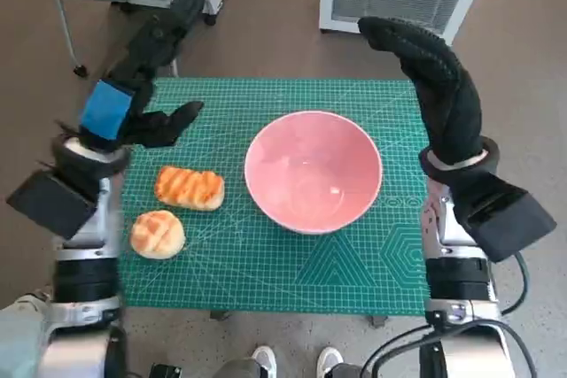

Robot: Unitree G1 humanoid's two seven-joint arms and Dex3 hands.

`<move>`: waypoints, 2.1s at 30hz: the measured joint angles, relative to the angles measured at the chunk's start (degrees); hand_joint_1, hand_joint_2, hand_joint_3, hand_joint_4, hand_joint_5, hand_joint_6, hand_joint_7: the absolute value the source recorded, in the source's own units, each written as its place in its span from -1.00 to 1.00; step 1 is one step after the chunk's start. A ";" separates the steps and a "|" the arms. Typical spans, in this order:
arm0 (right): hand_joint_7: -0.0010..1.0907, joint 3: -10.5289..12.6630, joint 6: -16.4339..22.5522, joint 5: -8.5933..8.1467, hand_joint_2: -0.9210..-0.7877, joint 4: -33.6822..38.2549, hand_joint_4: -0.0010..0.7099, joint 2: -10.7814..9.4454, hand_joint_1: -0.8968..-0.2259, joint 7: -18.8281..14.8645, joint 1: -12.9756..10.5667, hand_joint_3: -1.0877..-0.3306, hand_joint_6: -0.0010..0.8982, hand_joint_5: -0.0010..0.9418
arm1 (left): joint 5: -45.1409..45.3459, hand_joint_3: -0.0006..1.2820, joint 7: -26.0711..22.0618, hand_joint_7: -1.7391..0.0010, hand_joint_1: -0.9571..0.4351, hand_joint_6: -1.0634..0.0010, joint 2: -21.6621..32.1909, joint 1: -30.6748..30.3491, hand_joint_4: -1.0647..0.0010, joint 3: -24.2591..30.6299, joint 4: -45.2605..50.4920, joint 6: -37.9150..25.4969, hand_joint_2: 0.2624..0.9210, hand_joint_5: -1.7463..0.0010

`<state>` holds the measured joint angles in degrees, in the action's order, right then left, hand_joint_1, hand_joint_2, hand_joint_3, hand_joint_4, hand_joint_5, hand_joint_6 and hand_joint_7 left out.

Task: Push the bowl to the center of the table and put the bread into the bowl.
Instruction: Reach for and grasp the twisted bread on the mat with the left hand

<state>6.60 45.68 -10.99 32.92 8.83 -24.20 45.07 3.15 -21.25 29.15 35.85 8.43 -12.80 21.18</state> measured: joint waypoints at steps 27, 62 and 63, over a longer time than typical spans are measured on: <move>0.36 -0.12 -4.27 -2.82 -1.00 -1.76 -0.22 -1.15 -0.71 0.27 -0.62 -0.22 -1.00 -0.99 | 23.65 -1.00 -9.45 0.98 0.16 0.45 10.63 -2.52 0.62 -17.89 -0.75 -28.80 0.52 1.00; 0.32 0.16 -4.89 -2.74 -1.00 -3.41 -0.27 -0.96 -0.70 0.68 -1.73 -0.26 -1.00 -1.00 | 29.81 -1.00 -11.49 0.98 0.10 0.40 8.45 -1.14 0.60 -28.37 -9.24 -31.56 0.52 0.99; 0.32 0.16 -4.92 -2.74 -1.00 -3.47 -0.27 -0.96 -0.71 0.69 -1.75 -0.26 -1.00 -1.00 | 30.06 -1.00 -11.23 0.97 0.13 0.37 8.33 -1.12 0.57 -28.62 -9.66 -31.43 0.52 0.98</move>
<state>6.77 40.76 -13.73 29.44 7.87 -23.51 43.32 33.22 -32.48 37.47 34.73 -20.19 -22.46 -10.26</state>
